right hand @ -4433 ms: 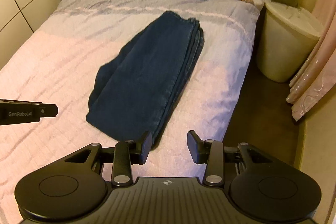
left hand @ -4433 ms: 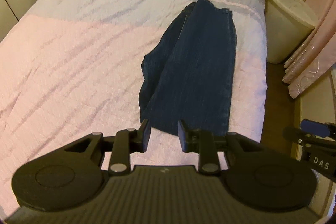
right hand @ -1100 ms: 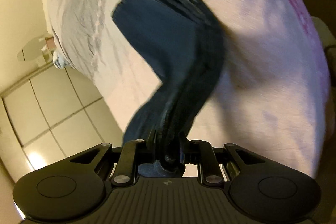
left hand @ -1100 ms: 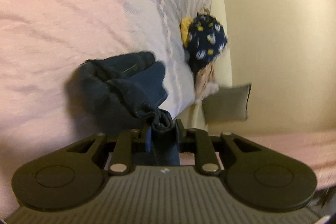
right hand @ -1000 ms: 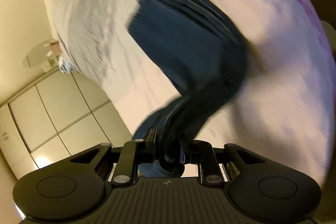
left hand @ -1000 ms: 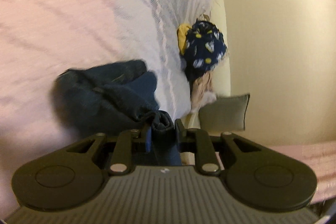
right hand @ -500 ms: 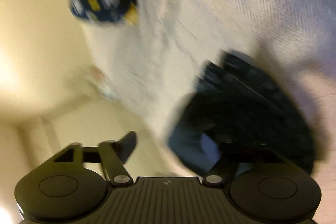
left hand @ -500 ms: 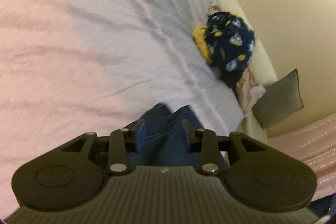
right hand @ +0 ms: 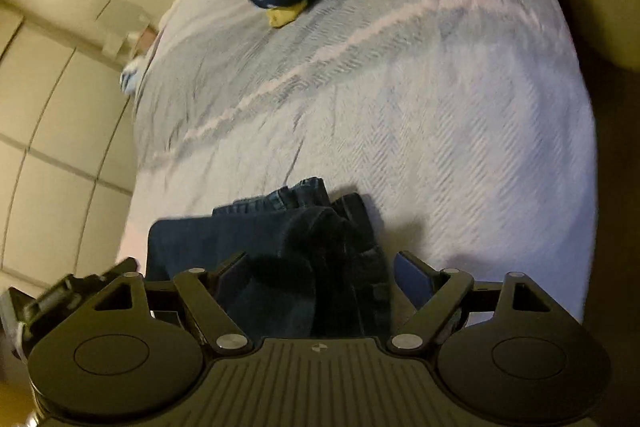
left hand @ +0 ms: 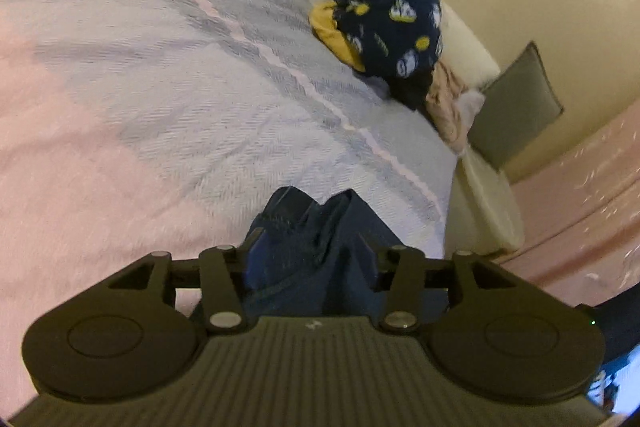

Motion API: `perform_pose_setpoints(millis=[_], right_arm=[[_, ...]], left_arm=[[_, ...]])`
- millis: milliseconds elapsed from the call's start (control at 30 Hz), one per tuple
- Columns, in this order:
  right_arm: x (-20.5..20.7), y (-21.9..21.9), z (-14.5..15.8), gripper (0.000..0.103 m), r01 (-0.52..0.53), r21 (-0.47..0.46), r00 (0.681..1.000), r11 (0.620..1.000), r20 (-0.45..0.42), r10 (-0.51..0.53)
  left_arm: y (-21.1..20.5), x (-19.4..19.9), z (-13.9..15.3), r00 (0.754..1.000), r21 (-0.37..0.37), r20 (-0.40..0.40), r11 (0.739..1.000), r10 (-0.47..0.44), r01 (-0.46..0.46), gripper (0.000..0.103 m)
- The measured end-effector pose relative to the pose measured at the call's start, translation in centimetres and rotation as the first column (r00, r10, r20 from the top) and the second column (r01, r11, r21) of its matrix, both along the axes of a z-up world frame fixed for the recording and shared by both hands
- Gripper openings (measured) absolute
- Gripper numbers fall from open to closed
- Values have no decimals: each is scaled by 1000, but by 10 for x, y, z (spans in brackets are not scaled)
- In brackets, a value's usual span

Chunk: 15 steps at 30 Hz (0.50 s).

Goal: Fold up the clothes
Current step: 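Lift the dark blue jeans with both grippers and fold them over once more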

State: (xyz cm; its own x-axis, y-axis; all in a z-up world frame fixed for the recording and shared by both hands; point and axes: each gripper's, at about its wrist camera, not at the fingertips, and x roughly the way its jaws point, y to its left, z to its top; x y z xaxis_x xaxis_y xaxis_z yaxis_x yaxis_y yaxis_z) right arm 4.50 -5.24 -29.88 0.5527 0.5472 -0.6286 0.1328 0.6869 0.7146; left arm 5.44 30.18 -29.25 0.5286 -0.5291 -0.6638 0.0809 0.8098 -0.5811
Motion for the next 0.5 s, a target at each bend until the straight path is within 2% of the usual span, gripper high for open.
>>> perform_pose_setpoints(millis=[33, 67, 100, 133, 167, 267, 300, 400, 500], right_arm=[[3, 3, -2, 45, 8, 20, 1000, 1000, -1, -8], [6, 6, -4, 27, 17, 37, 1000, 999, 0, -17], [8, 9, 2, 24, 25, 21, 1000, 999, 15, -26], [9, 13, 8, 14, 32, 2, 999, 999, 33, -33], [10, 14, 21, 11, 21, -34, 997, 999, 72, -19], [18, 25, 44, 10, -1, -95, 986, 996, 164, 17], [21, 28, 50, 10, -7, -113, 982, 994, 187, 29], [37, 43, 43, 9, -12, -193, 985, 981, 168, 45], [48, 45, 23, 9, 33, -202, 994, 979, 113, -10]], left_arm=[[-4, 5, -4, 1000, -9, 0, 1000, -20, 20, 19], [-7, 9, -7, 999, -13, 2, 999, -37, 37, 11], [-9, 10, -8, 999, -8, 10, 999, -42, 42, 8], [-7, 10, -8, 999, -11, 28, 999, -32, 33, 5], [-4, 11, -7, 999, -19, 42, 1000, -19, 20, 5], [8, 15, -8, 997, -82, 56, 996, 51, -46, 5], [9, 19, -12, 997, -70, 52, 996, 63, -59, 5], [3, 38, -27, 997, -19, 27, 998, 67, -67, 5], [-1, 51, -44, 997, -4, 8, 997, 72, -72, 5]])
